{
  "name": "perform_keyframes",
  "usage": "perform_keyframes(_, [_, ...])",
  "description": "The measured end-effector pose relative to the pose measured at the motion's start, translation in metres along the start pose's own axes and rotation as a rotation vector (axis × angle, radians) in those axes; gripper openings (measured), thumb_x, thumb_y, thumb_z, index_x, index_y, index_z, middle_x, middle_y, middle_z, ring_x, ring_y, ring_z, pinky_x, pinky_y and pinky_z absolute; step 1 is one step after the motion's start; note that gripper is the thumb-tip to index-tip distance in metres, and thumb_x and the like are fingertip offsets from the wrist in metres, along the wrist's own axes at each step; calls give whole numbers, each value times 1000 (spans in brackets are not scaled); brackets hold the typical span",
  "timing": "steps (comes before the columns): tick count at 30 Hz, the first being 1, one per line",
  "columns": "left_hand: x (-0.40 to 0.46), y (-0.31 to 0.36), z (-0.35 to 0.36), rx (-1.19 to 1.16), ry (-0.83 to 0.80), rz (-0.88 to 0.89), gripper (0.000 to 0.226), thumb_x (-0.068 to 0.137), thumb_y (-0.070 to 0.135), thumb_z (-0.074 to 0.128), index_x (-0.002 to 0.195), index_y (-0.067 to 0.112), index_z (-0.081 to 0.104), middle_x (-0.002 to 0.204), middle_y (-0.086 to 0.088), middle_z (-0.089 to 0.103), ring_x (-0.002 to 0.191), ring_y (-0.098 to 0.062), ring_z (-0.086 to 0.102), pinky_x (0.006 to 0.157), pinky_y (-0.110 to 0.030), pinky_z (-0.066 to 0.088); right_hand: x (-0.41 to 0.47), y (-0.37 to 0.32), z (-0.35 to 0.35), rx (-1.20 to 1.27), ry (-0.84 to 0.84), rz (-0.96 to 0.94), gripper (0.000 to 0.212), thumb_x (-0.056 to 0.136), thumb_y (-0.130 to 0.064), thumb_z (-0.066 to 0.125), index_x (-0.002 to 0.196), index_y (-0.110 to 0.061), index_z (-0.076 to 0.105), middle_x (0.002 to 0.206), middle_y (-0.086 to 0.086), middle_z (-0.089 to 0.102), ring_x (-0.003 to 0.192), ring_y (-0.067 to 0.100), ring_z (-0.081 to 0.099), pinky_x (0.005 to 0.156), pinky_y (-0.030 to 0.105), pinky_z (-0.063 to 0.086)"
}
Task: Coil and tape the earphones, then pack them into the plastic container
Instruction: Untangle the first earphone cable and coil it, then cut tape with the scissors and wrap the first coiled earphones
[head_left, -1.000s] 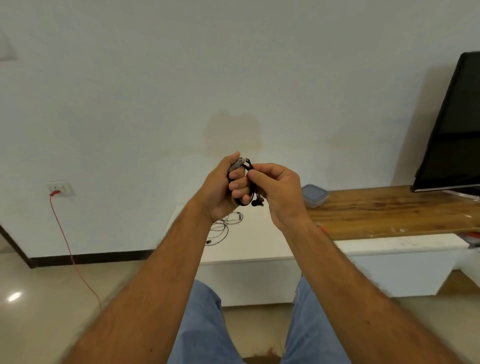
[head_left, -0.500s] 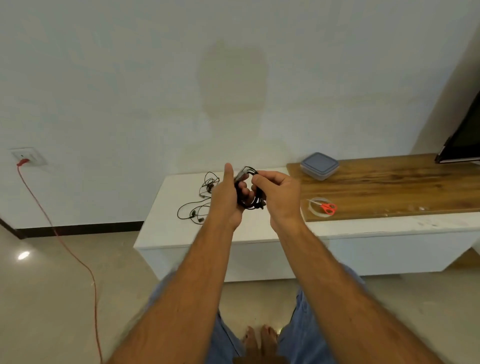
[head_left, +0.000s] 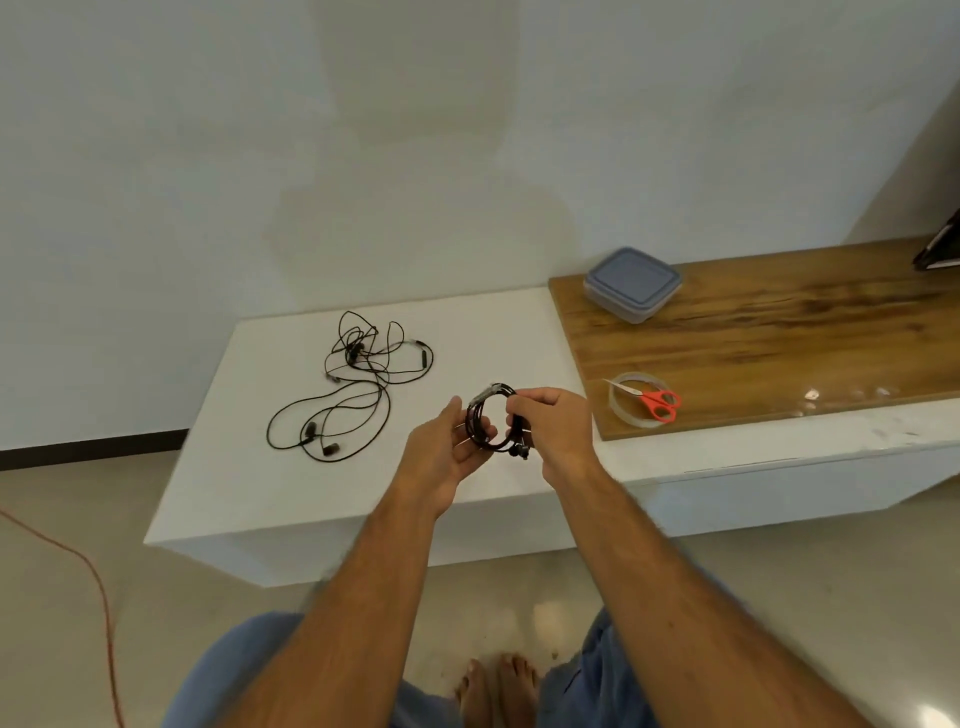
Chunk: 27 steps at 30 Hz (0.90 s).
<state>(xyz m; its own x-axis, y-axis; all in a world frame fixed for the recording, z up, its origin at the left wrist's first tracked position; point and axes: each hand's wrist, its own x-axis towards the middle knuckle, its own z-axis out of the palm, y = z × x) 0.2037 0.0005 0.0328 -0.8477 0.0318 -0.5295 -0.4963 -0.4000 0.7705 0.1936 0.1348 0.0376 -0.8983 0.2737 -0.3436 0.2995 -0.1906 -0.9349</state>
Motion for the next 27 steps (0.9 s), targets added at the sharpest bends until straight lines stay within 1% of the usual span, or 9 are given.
perform_keyframes(2, [21, -5, -6, 123, 6, -1, 26, 99, 26, 54, 102, 4, 66, 93, -11, 69, 90, -24, 68, 83, -39, 57, 21, 13, 2, -38, 10, 27, 7, 79, 3, 68, 76, -2, 72, 62, 13, 64, 52, 23, 55, 46, 26, 44])
perform_keyframes(5, [47, -9, -8, 352, 46, 16, 18, 95, 23, 61, 96, 7, 70, 92, -7, 72, 90, -21, 69, 77, -35, 57, 49, 29, 6, -109, 30, 45, 6, 79, 1, 68, 76, -2, 73, 62, 13, 65, 53, 24, 57, 48, 32, 48])
perform_keyframes(9, [75, -14, -6, 595, 121, 67, 10, 91, 17, 65, 86, 10, 72, 94, -14, 73, 86, -23, 69, 71, -34, 58, 76, 43, 9, -264, 63, 15, 8, 76, -2, 71, 74, -8, 75, 66, 7, 69, 56, 20, 61, 51, 29, 48])
perform_keyframes(13, [92, -21, -4, 838, 217, 150, 15, 89, 23, 68, 74, 20, 70, 73, -5, 71, 62, -19, 65, 71, -39, 61, 91, 51, 9, -464, 74, -33, 10, 76, -8, 71, 71, -14, 77, 71, 0, 72, 73, 21, 69, 68, 35, 57])
perform_keyframes(16, [96, -24, -1, 995, 265, 230, 12, 87, 27, 68, 82, 18, 75, 73, -2, 72, 62, -22, 66, 72, -38, 59, 95, 51, 9, -600, 83, -72, 8, 78, -10, 69, 75, -11, 77, 81, 4, 75, 79, 25, 69, 74, 39, 57])
perform_keyframes(19, [97, -27, 2, 962, 284, 264, 17, 85, 27, 73, 97, 16, 71, 77, 2, 71, 57, -16, 66, 68, -32, 58, 96, 48, 9, -733, 93, -87, 12, 81, -14, 66, 79, -19, 77, 81, -2, 74, 78, 20, 67, 68, 33, 57])
perform_keyframes(22, [98, -29, 5, 911, 282, 259, 17, 84, 23, 74, 97, 12, 70, 67, 0, 69, 50, -13, 63, 61, -25, 57, 96, 48, 9, -866, 91, -108, 15, 82, -15, 63, 81, -20, 77, 80, -1, 73, 75, 22, 67, 64, 34, 57])
perform_keyframes(25, [101, -32, 6, 870, 282, 251, 14, 85, 16, 73, 98, 10, 71, 62, -3, 68, 46, -11, 59, 44, -12, 46, 97, 47, 7, -938, 80, -101, 14, 84, -18, 62, 84, -19, 77, 81, 1, 73, 76, 23, 67, 63, 31, 56])
perform_keyframes(27, [102, -33, 6, 852, 289, 248, 15, 85, 15, 72, 98, 9, 71, 62, -2, 67, 45, -10, 59, 41, -10, 43, 99, 47, 4, -970, 65, -98, 14, 83, -21, 65, 84, -13, 76, 81, 5, 73, 76, 26, 68, 64, 33, 56])
